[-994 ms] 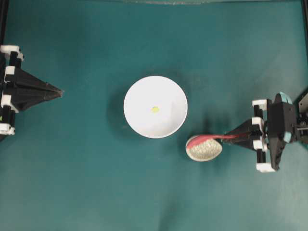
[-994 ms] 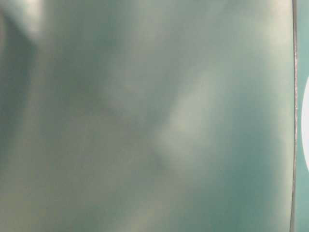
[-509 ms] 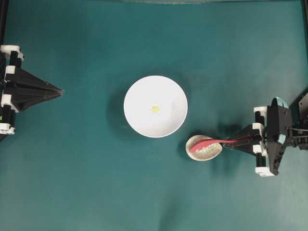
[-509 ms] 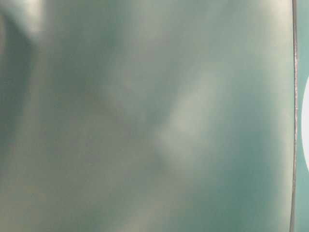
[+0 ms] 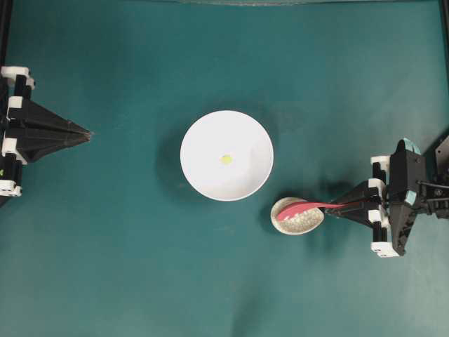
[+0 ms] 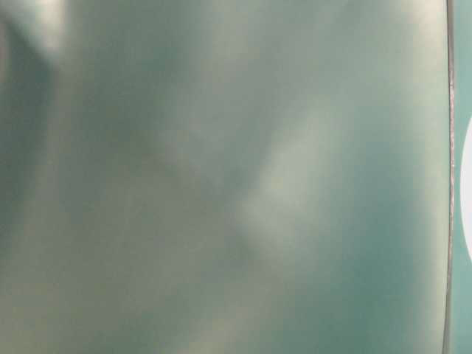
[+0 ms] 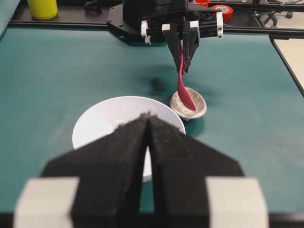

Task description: Scoop the yellow hexagonal prism block from the bowl with a spoon using the right arm.

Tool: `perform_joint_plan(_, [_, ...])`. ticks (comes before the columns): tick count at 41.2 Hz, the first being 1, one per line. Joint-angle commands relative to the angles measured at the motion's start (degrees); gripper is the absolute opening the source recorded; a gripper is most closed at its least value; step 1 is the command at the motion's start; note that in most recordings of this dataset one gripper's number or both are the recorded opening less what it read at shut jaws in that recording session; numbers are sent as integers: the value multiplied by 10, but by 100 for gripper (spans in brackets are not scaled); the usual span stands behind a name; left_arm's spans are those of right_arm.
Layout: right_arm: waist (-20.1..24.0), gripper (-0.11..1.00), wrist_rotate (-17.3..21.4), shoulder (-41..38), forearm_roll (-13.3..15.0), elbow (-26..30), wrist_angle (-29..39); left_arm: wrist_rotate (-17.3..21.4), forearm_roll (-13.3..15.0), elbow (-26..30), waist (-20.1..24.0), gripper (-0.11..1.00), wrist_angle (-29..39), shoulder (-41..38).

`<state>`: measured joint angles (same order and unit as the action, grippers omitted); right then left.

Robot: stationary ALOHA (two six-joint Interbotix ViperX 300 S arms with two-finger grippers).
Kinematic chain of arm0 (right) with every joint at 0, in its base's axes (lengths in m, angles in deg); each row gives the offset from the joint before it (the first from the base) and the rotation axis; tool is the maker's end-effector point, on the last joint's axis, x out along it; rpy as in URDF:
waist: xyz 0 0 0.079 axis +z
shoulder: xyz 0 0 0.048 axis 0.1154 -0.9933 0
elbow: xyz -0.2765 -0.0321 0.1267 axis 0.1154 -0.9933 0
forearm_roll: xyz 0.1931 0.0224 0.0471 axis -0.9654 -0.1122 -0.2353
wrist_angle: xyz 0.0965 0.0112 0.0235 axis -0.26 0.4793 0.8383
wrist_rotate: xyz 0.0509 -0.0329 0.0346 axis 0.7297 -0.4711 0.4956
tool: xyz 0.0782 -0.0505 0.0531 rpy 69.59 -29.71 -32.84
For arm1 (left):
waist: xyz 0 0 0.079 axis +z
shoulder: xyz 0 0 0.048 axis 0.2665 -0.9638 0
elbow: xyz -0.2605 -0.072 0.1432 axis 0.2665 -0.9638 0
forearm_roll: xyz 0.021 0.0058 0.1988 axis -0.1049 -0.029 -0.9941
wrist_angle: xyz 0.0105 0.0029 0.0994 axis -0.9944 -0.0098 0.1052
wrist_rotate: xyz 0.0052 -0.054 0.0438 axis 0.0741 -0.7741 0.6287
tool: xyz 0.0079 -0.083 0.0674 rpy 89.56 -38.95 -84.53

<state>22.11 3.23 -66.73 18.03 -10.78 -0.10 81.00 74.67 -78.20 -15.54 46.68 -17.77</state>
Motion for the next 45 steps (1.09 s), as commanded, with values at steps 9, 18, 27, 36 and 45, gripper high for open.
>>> perform_joint_plan(9, [1, 8, 1, 7, 1, 4, 2, -1, -1, 11, -1, 0, -3, -3])
perform_joint_plan(18, [1, 45, 0, 7, 1, 4, 8, -1, -1, 12, -1, 0, -3, -3])
perform_joint_plan(27, [1, 56, -11, 8, 1, 2, 4, -1, -1, 11, 0, 0, -3, -3])
perform_joint_plan(36, [1, 55, -21, 4, 1, 6, -8, -1, -2, 11, -1, 0, -3, -4])
perform_joint_plan(45, [1, 55, -23, -19, 1, 5, -40, -1, -2, 12, -1, 0, -3, -3])
